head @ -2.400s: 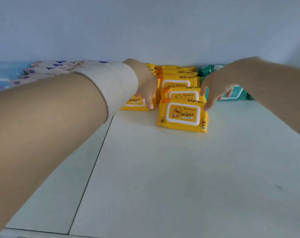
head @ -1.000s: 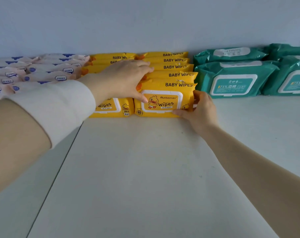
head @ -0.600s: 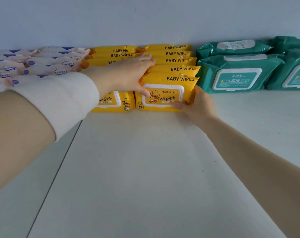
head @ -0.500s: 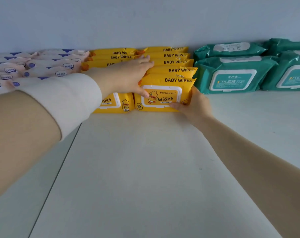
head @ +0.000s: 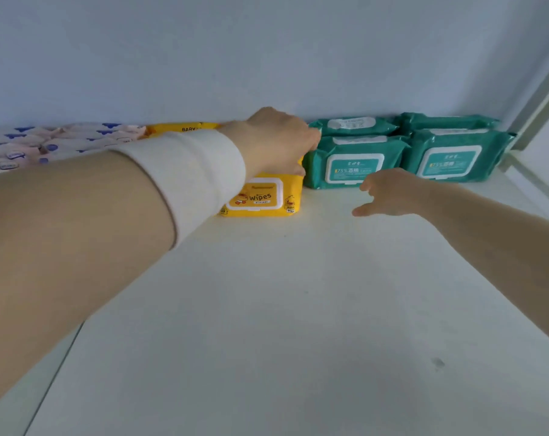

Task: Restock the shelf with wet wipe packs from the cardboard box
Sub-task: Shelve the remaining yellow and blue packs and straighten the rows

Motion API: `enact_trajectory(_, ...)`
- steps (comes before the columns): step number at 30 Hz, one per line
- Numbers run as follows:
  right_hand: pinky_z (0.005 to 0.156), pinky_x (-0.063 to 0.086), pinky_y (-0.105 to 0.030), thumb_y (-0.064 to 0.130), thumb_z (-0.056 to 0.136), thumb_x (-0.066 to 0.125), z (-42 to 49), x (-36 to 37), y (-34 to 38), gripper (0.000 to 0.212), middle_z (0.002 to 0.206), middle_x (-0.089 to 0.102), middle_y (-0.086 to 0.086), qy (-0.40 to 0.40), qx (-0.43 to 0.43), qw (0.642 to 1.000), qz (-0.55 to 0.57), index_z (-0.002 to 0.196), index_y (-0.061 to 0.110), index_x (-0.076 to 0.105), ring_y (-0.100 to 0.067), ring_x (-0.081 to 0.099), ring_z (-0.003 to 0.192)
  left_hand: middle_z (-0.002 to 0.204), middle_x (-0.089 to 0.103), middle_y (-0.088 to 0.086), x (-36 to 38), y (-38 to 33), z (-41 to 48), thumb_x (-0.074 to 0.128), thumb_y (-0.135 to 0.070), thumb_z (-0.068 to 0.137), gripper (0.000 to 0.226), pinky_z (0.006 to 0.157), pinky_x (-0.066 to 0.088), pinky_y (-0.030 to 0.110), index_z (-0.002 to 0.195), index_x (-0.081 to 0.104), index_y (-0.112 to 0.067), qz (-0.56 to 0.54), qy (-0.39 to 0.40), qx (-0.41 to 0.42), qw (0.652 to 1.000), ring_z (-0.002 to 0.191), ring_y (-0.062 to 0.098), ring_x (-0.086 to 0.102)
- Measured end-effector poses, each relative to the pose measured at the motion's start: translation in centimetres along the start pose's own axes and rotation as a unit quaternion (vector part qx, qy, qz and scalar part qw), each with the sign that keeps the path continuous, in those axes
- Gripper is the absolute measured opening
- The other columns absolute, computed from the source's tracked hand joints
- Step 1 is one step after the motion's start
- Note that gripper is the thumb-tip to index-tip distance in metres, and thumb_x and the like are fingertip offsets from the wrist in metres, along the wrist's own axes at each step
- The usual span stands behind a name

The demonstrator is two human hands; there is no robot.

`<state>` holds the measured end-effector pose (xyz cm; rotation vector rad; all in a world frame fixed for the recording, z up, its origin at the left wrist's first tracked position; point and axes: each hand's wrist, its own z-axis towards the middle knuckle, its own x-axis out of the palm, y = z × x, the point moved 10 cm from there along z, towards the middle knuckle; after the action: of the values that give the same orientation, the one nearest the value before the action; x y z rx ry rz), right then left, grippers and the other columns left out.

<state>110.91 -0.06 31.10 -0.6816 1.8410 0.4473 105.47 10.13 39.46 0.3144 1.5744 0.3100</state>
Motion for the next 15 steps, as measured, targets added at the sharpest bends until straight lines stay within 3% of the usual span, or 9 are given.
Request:
enact_trajectory(4,0.108,0.035,-0.035,0.051,0.09,0.049,-1.4,-0.1,-3.8,0.067,0.137,0.05,-0.008,0.046,-0.015,0.997,-0.064,0.138,0.005,0.042,-0.027,0.046,0.126,0.116,0.06,0.006,1.4,-4.7,1.9,0.054,-0.05,0.086,0.051,0.084,0.047,0.035,0.124,0.055,-0.015,-0.022,0.13,-0.022,0.991,0.105,0.028,0.057)
enact_trajectory(8,0.108,0.035,-0.036,0.051,0.089,0.051,-1.9,0.0,-6.8,0.067,0.133,0.054,-0.008,0.044,-0.042,0.995,-0.073,0.135,0.004,0.045,-0.028,0.048,0.125,0.126,0.055,0.003,4.8,-7.5,2.1,0.055,-0.056,0.083,0.059,0.097,0.046,0.043,0.128,0.05,-0.018,-0.063,0.258,-0.057,0.962,0.114,0.027,0.053)
enact_trajectory(12,0.108,0.035,-0.036,0.051,0.088,0.052,-1.6,0.7,-9.0,0.067,0.133,0.054,-0.008,0.047,-0.046,0.995,-0.075,0.134,0.004,0.047,-0.028,0.046,0.126,0.133,0.052,0.004,6.4,-8.6,2.0,0.053,-0.054,0.085,0.062,0.1,0.044,0.042,0.132,0.047,-0.015,-0.066,0.287,-0.078,0.953,0.121,0.027,0.05)
enact_trajectory(15,0.105,0.039,-0.038,0.051,0.086,0.056,-0.2,0.9,-9.9,0.066,0.132,0.054,-0.01,0.028,-0.038,0.997,-0.069,0.132,0.004,0.05,-0.03,0.049,0.124,0.127,0.055,0.004,5.7,-7.8,3.0,0.051,-0.047,0.09,0.049,0.083,0.047,0.034,0.129,0.048,-0.019,-0.043,0.218,-0.087,0.971,0.115,0.025,0.053)
